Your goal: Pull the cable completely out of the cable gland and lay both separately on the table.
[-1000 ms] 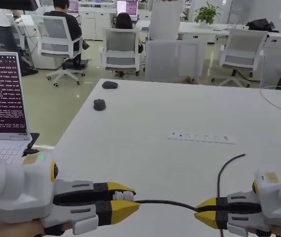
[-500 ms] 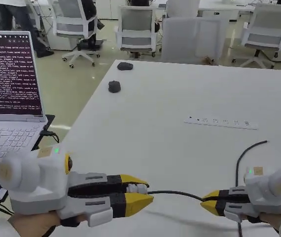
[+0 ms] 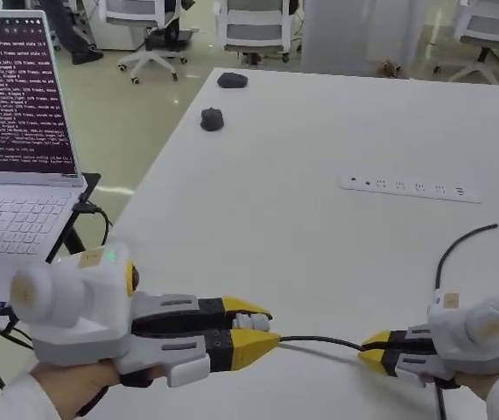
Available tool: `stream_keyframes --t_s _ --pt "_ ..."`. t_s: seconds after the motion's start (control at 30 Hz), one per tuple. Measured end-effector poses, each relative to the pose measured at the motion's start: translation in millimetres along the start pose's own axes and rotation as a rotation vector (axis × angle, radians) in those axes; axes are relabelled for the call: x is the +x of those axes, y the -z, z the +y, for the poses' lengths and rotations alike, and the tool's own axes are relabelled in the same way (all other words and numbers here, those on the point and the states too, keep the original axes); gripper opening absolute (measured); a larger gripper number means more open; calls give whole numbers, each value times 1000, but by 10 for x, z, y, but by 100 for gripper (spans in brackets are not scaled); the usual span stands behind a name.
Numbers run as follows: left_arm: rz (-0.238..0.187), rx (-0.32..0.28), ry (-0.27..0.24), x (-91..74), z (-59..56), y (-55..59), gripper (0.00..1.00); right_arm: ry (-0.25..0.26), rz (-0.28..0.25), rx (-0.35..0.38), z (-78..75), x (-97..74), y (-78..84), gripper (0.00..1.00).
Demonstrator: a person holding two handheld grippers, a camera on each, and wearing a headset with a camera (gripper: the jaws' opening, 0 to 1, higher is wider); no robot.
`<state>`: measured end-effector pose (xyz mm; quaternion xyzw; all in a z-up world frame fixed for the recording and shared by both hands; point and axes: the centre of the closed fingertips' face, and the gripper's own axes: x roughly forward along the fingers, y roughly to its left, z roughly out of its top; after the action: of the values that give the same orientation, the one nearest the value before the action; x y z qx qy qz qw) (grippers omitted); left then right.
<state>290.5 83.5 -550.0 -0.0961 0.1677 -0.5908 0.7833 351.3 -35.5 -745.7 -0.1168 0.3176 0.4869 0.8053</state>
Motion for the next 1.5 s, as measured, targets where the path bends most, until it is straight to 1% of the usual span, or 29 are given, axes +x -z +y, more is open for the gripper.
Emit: stream_keyframes --t_s 0.17,0.2,0.3,0.37,0.43,0.53,0.63,0.67,0.7,0.73,0.77,0.83,0.87,0.93,0.97,1.0,1.07,1.13,1.17,1.2,1.23,1.27,1.33,1.37,1.43,1.47,1.5 --pt "7 -10 -3 47 60 31 17 37 1 10 -77 34 47 6" --pt "10 -12 -3 64 53 35 17 46 -3 9 -86 42 54 6" --pt "19 -10 -7 84 56 58 17 47 -1 14 -83 61 69 7" --pt "19 -14 -10 86 76 83 17 55 -14 23 -94 63 64 8" --pt "22 -24 -19 90 107 119 17 63 -11 52 -108 63 88 9" --pt "25 -37 -45 99 170 177 17 76 -35 84 -131 40 90 9" --pt "19 -43 -61 120 210 206 17 94 -56 102 -149 -6 62 15" --pt "18 -45 -62 136 226 223 17 104 -65 113 -162 -29 46 17" --pt "19 -45 -64 152 237 238 17 113 -88 117 -168 -69 -4 19" --pt "25 -37 -66 172 248 262 17 110 -104 124 -155 -99 -39 20" --pt "49 -20 -72 203 276 321 17 106 -115 129 -144 -148 -68 20" --pt "78 14 -78 257 319 399 17 116 -132 123 -147 -211 -102 22" --pt "78 16 -79 270 323 407 17 114 -140 128 -142 -250 -117 23" --pt "74 31 -91 342 384 459 17 113 -146 123 -125 -318 -134 26" --pt "79 37 -94 370 407 489 17 114 -146 119 -110 -350 -146 26" --pt "100 51 -100 410 442 553 17 112 -152 121 -97 -399 -161 27" --pt "127 68 -104 471 477 640 17 116 -165 122 -98 -467 -177 28" --pt "159 91 -101 550 515 763 17 123 -182 127 -90 -554 -206 28" --pt "185 100 -98 593 542 854 17 124 -193 136 -90 -602 -218 27" --pt "199 98 -99 623 562 911 17 127 -196 142 -87 -637 -218 27" --pt "214 111 -100 665 590 979 17 138 -203 147 -79 -699 -226 27" --pt "216 113 -99 687 606 1008 17 146 -209 150 -79 -734 -228 27" --pt "231 108 -101 749 656 1098 17 161 -226 164 -66 -836 -222 27" --pt "249 110 -103 779 682 1164 17 167 -230 167 -54 -876 -215 27" --pt "280 134 -107 806 724 1255 17 178 -233 178 -29 -962 -185 27" --pt "303 145 -111 821 761 1331 17 183 -238 184 -9 -1015 -169 27" --pt "317 153 -115 829 783 1377 17 190 -241 188 -9 -1046 -151 27"
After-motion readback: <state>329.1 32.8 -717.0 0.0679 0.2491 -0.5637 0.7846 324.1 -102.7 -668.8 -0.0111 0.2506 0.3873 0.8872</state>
